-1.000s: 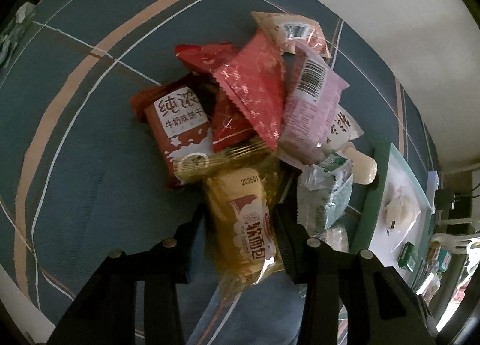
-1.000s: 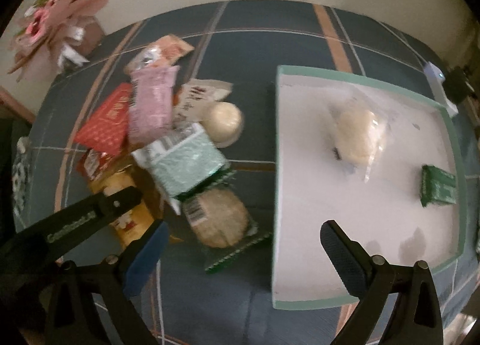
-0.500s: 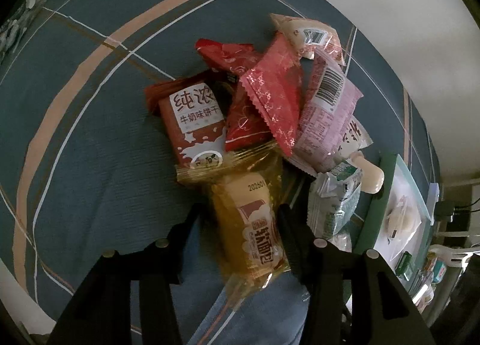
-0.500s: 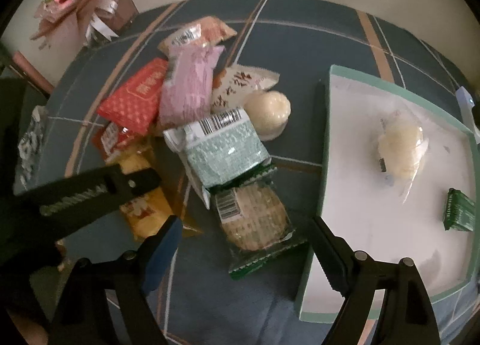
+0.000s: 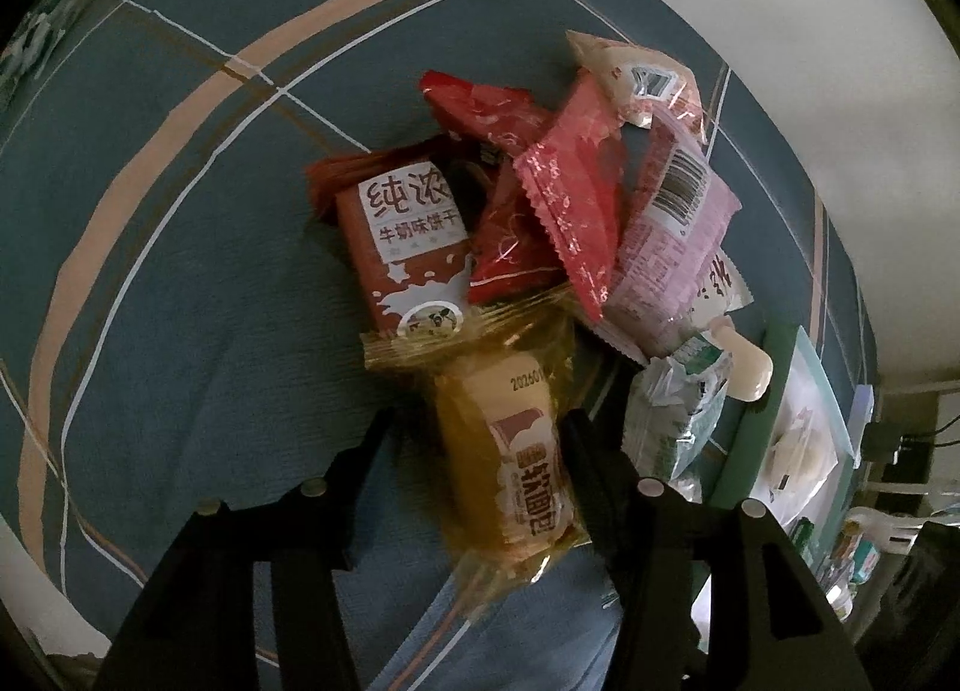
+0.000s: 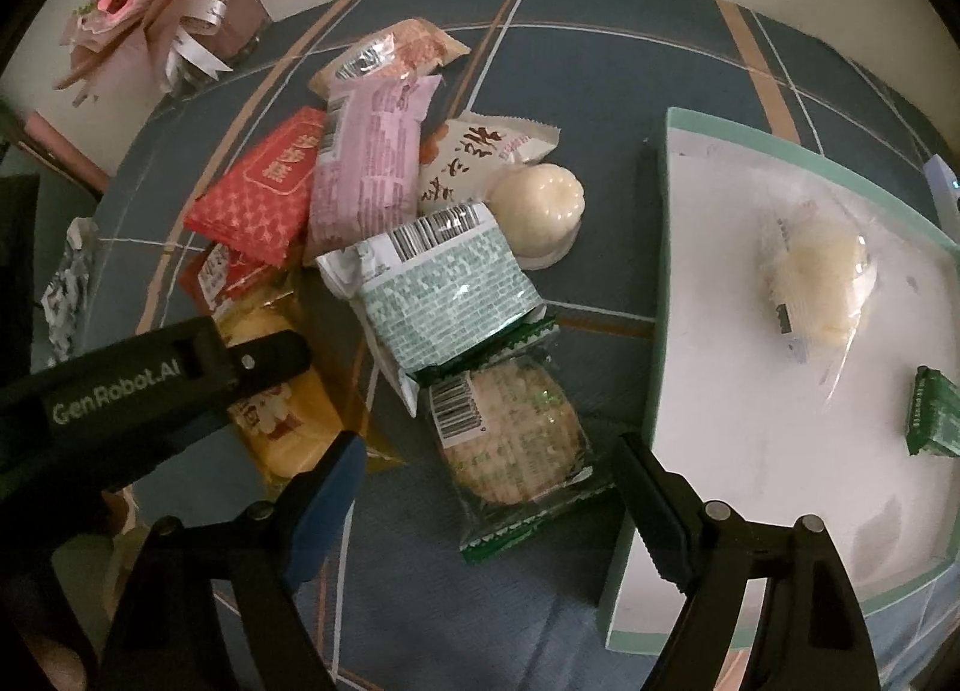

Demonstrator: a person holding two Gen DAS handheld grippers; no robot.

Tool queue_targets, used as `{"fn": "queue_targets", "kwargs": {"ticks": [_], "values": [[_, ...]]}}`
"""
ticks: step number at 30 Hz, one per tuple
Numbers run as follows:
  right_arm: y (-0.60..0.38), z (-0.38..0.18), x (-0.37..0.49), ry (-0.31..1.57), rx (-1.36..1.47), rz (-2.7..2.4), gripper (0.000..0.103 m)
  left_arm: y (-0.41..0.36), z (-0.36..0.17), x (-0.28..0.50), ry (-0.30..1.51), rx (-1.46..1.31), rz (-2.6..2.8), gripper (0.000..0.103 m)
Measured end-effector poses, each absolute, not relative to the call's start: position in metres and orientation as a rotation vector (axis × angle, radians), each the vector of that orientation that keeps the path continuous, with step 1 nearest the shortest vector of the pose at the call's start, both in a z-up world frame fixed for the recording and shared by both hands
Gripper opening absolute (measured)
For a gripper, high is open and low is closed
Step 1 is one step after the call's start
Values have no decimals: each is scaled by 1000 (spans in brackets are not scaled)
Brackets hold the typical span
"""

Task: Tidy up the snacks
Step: 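Grasp yellow bread bag with left tool while right tool reaches round biscuit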

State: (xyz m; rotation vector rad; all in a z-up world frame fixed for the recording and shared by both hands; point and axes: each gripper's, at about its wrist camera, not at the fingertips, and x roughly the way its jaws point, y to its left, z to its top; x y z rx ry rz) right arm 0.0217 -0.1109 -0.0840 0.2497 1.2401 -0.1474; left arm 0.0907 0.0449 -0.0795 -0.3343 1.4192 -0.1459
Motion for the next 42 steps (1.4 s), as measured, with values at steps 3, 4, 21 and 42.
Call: {"fn": "queue_targets", "kwargs": {"ticks": [3, 4, 21, 42], "values": [[-107, -86, 23, 1250, 222, -157, 84, 49, -80, 91, 1416, -341, -137, 57], [-106, -88, 23, 1254, 221, -159, 83, 50, -80, 92, 1416, -343, -135, 57], [-98, -87, 22, 1211, 182, -156, 81, 48, -78, 92, 1424, -338, -126, 57], [-103, -93, 24, 1260, 246, -94, 60, 52, -72, 85, 1420, -350, -146, 65]]}}
